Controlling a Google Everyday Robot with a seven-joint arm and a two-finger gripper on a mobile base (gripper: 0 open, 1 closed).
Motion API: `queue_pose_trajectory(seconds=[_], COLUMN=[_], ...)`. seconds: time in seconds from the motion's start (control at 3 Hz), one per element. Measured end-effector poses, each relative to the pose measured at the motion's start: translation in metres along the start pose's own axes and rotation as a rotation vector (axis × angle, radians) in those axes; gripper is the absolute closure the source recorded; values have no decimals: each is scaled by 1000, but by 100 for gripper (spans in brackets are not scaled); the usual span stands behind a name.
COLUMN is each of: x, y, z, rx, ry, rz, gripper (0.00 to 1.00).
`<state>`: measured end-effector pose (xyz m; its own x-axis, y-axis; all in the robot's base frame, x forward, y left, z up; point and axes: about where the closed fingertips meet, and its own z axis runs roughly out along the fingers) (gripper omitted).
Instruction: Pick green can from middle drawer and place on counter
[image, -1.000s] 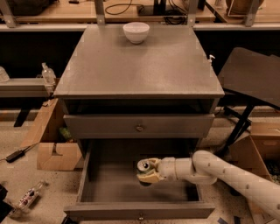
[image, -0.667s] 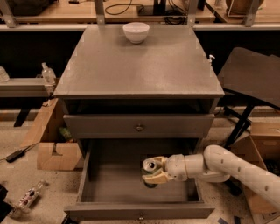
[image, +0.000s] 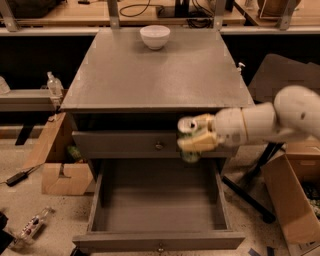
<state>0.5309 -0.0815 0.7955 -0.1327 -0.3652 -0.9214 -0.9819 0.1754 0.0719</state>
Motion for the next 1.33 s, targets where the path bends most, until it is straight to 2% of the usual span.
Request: queue_pose_trajectory(seconds=[0.33,0.67,1.0,1.33], x=[-79,-136,-166,-164], y=[-31,-65,-107,-166], z=[-25,-31,-28,-12], rx=[83,196,311,424], ry=[11,17,-18,-73], rz=[-14,-22,-15,19], gripper=[100,100,100,100])
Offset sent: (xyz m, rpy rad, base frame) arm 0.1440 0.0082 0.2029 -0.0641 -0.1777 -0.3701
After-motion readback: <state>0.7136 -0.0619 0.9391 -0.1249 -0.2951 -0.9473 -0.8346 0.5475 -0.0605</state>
